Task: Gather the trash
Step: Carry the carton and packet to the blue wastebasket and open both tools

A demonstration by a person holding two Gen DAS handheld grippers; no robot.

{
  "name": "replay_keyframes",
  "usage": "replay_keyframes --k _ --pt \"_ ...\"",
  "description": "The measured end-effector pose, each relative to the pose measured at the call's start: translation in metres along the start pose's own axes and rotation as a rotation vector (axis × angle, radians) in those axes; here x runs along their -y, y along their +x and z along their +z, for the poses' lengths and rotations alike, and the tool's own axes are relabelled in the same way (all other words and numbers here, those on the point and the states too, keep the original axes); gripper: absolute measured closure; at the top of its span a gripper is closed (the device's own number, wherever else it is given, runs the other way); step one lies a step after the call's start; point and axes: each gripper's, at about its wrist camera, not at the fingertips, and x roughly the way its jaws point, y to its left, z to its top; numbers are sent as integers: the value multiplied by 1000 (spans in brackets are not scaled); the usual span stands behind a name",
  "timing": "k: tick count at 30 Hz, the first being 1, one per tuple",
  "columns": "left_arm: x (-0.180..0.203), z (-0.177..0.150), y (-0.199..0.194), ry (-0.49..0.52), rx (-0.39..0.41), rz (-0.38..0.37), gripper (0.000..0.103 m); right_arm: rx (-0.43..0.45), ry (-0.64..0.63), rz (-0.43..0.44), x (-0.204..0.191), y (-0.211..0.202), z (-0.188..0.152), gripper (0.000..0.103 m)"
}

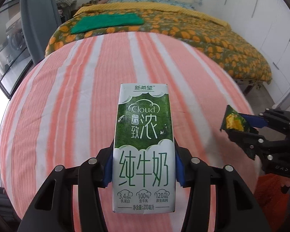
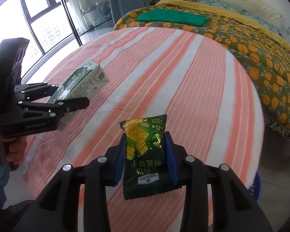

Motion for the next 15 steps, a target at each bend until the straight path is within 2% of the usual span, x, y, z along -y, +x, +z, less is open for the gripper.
replay_keyframes --k 7,11,15 --pt "95 2 -12 88 31 -138 54 60 114 -35 49 -64 -40 66" --pt "166 7 -12 168 46 -227 54 85 208 -121 98 -100 -73 66" --pt "231 10 -5 237 49 -272 54 105 310 -208 150 -124 -101 66"
